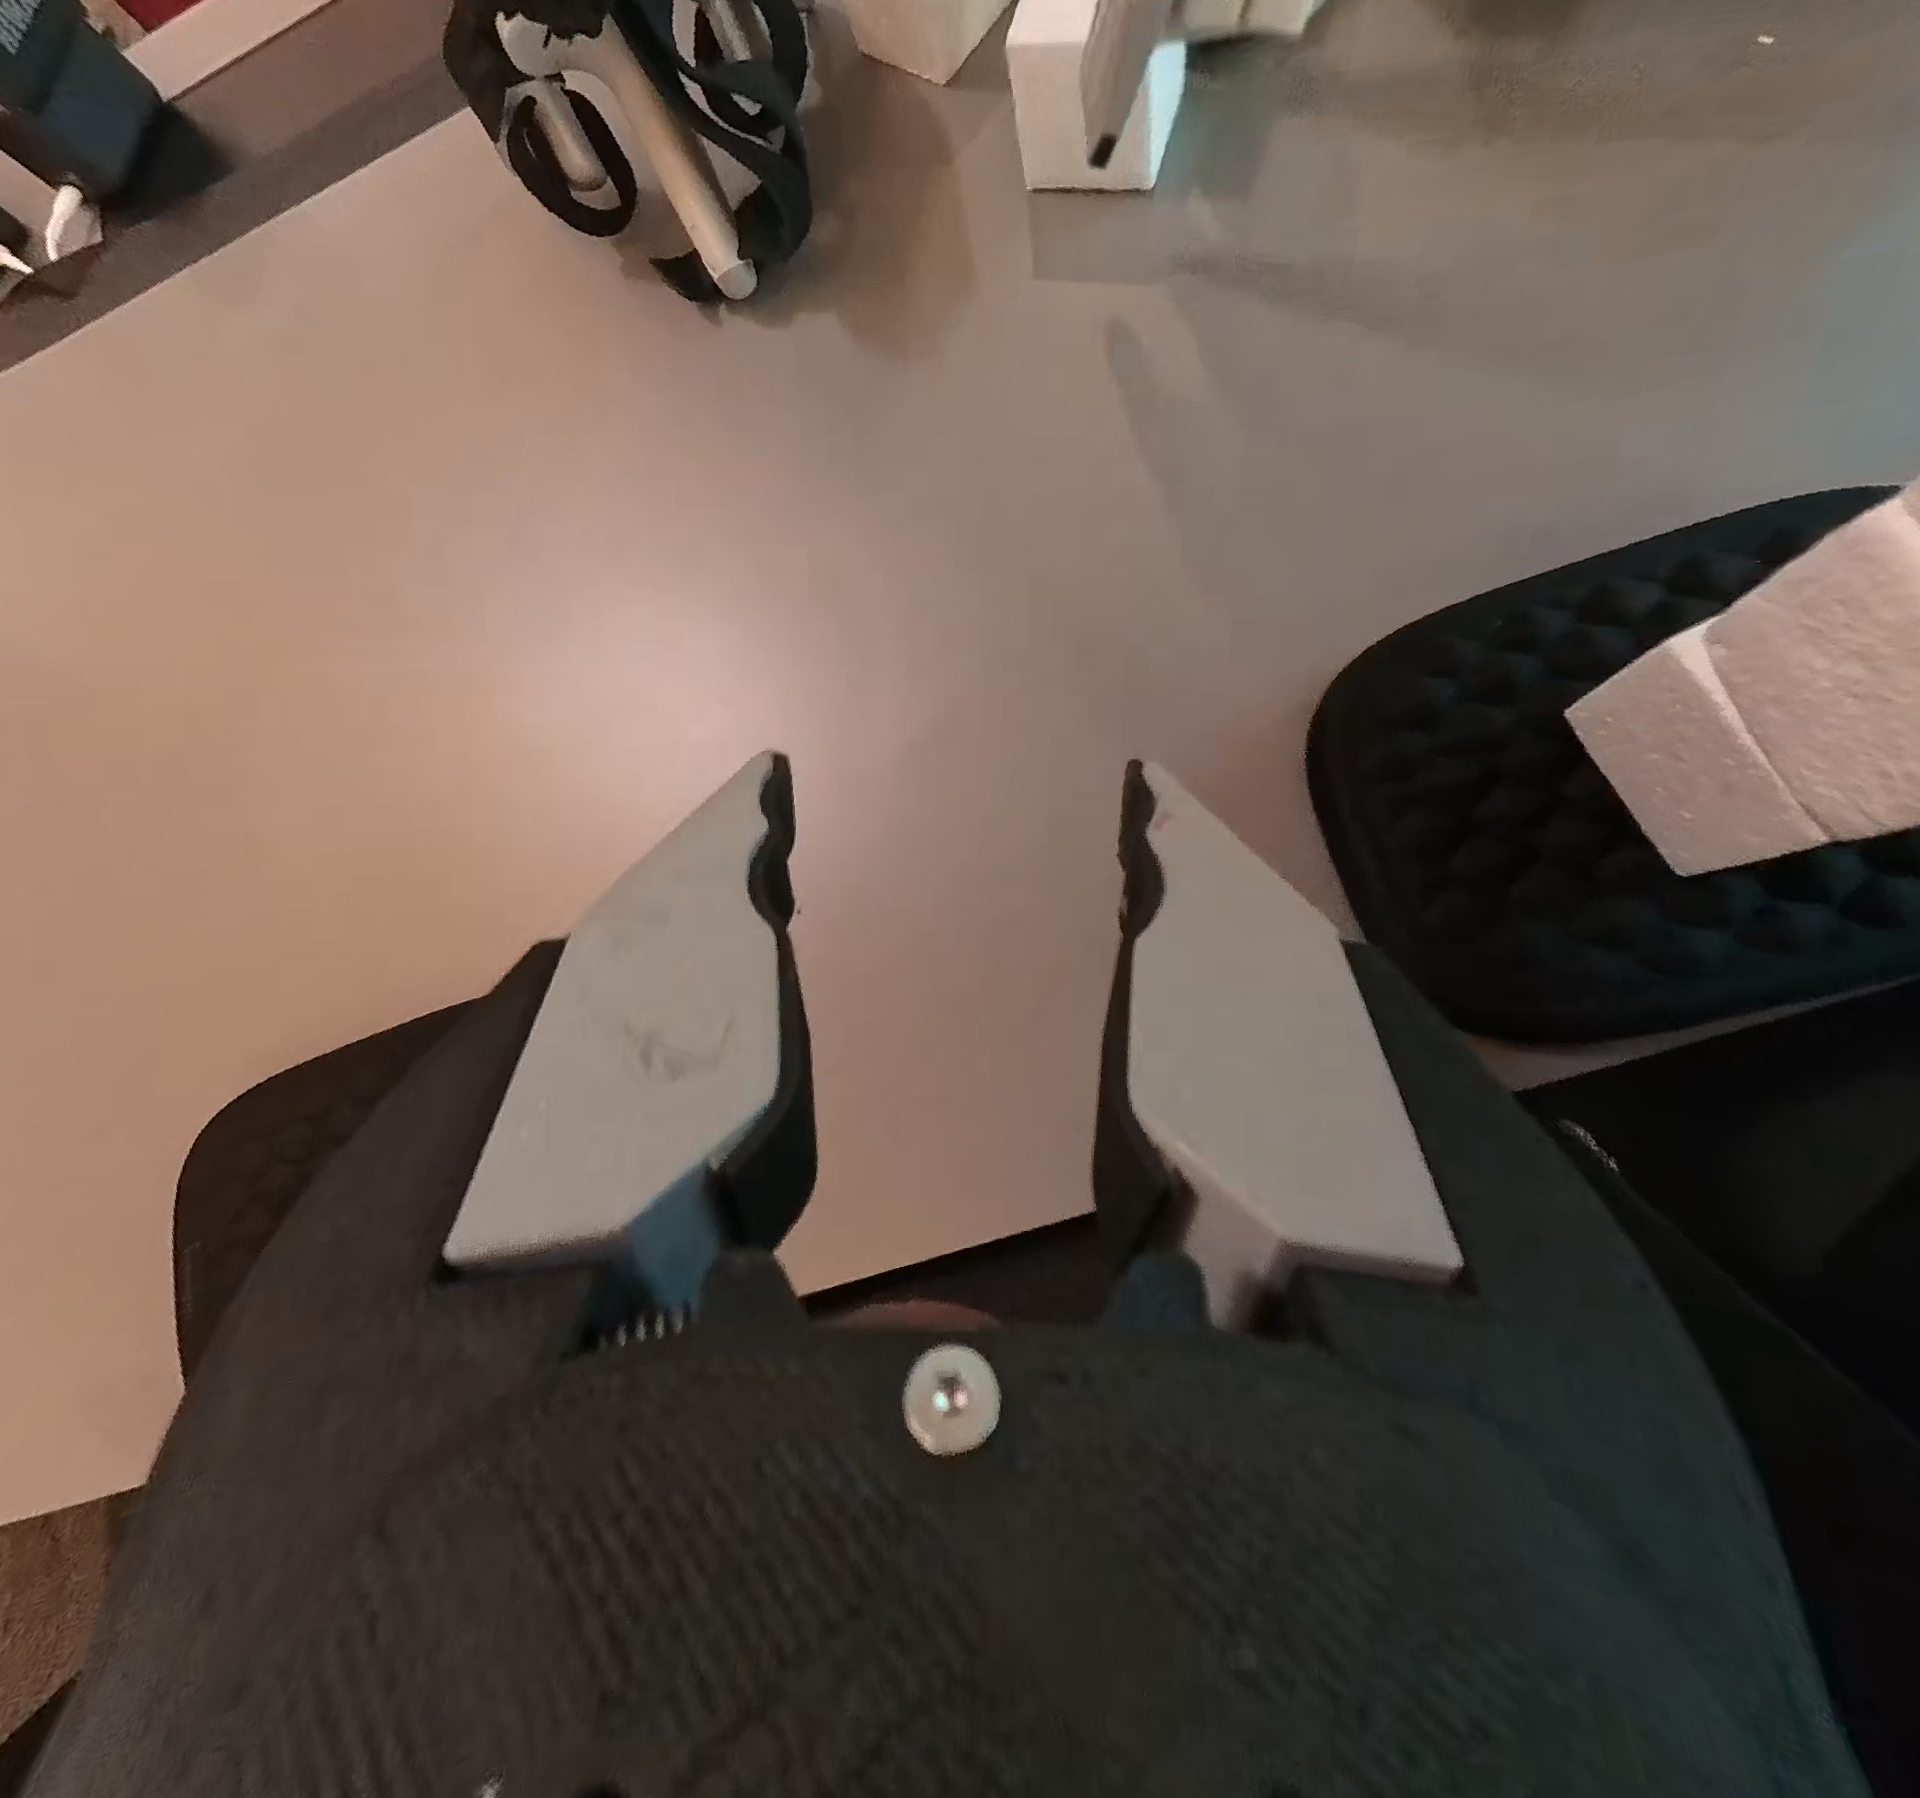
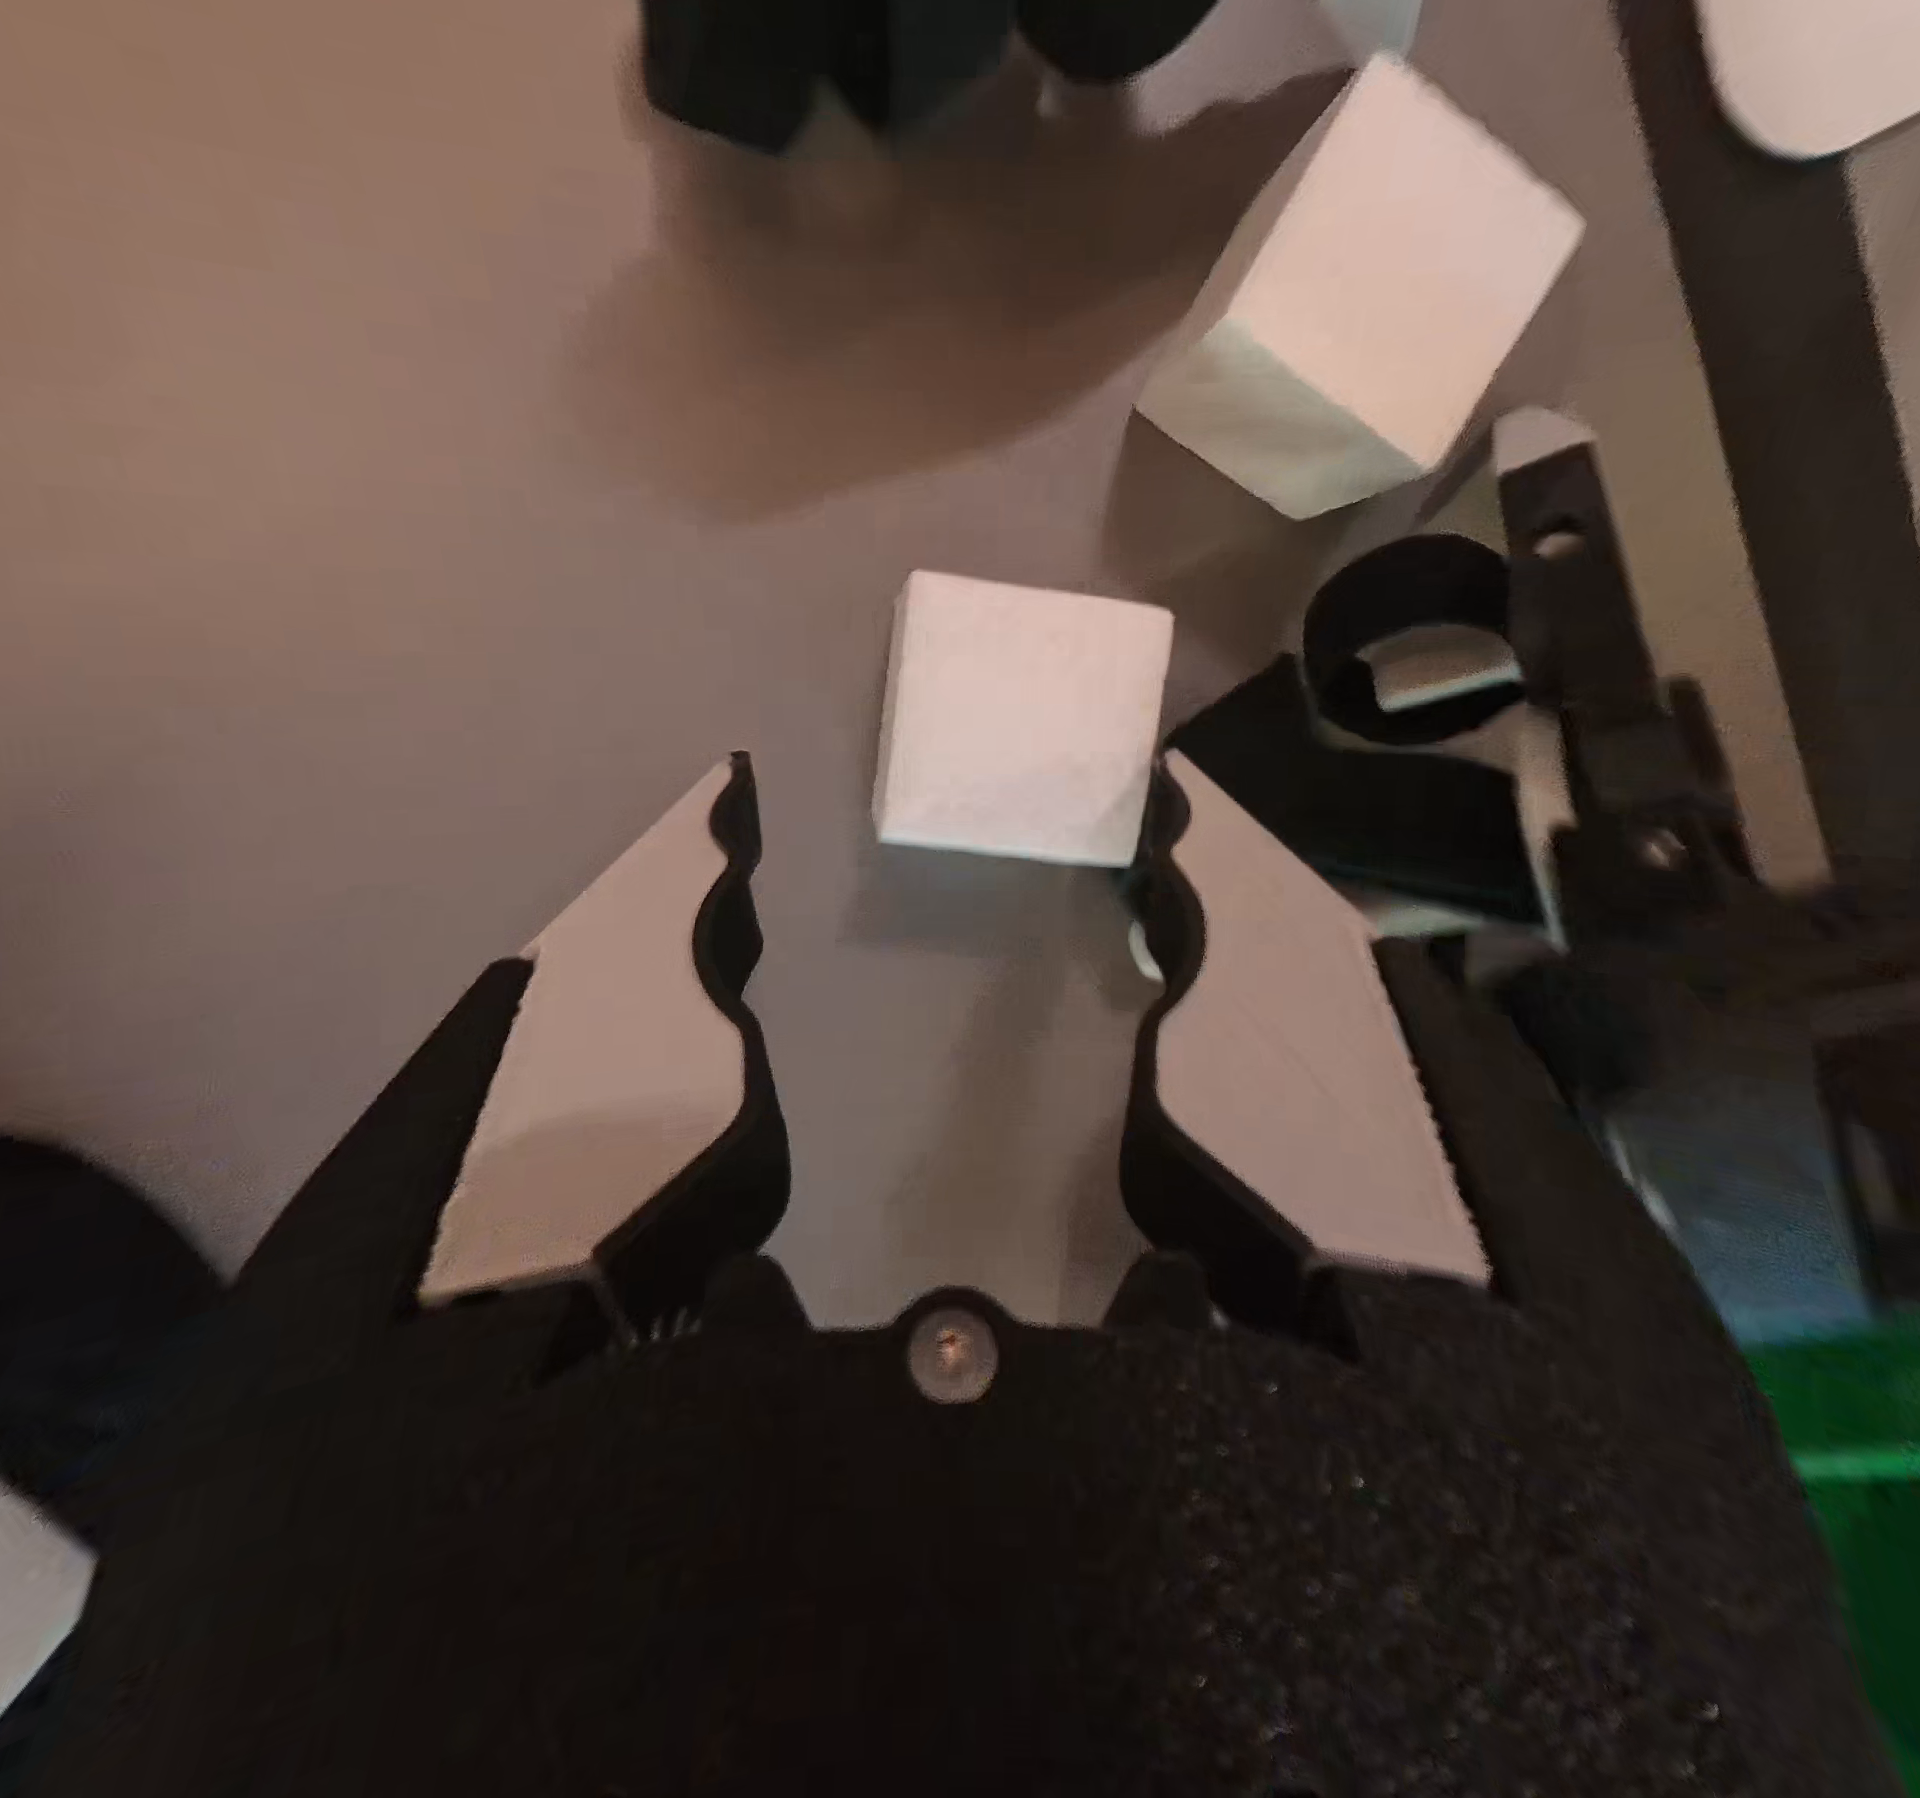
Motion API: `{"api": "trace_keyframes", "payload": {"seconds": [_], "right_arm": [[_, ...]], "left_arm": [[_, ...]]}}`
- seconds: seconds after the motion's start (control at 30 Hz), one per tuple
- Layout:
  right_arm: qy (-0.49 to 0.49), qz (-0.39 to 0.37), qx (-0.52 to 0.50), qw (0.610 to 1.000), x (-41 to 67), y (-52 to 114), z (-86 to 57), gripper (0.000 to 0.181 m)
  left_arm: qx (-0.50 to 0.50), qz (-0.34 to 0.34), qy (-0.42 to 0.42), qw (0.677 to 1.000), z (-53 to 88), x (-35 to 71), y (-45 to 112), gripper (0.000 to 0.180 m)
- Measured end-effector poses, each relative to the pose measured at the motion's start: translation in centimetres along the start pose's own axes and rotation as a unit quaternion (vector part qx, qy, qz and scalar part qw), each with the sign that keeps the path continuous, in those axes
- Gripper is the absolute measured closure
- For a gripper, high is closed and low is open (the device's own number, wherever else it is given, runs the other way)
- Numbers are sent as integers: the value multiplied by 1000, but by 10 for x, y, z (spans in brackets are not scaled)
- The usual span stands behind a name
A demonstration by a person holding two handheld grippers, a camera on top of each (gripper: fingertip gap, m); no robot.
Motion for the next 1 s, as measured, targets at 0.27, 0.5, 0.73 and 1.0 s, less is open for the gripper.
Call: {"api": "trace_keyframes", "payload": {"seconds": [0.27, 0.5, 0.73, 1.0], "right_arm": [[-28, 1, 81, 996, -10, -10, 30, 118], [-29, 14, 111, 993, -36, -12, 44, 115], [-16, 39, 117, 992, -51, -1, 49, 121], [-114, -44, 206, 971, -60, -156, 85, 121]], "left_arm": [[6, -7, -7, 1000, 2, 0, -2, 119], [-5, -17, 3, 1000, -2, 4, -2, 119], [-4, -22, 7, 1000, -3, 3, -7, 119], [-2, -23, 10, 1000, -2, 5, -6, 119]]}}
Point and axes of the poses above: each gripper's, where its closed fingertips meet, y out along the fingers, x out of its top, z = x × y across the jaws, the point moved 4 cm from there along -y, back along the fingers, and after that the axes turned 13 degrees about y, right-handed, at the moved point
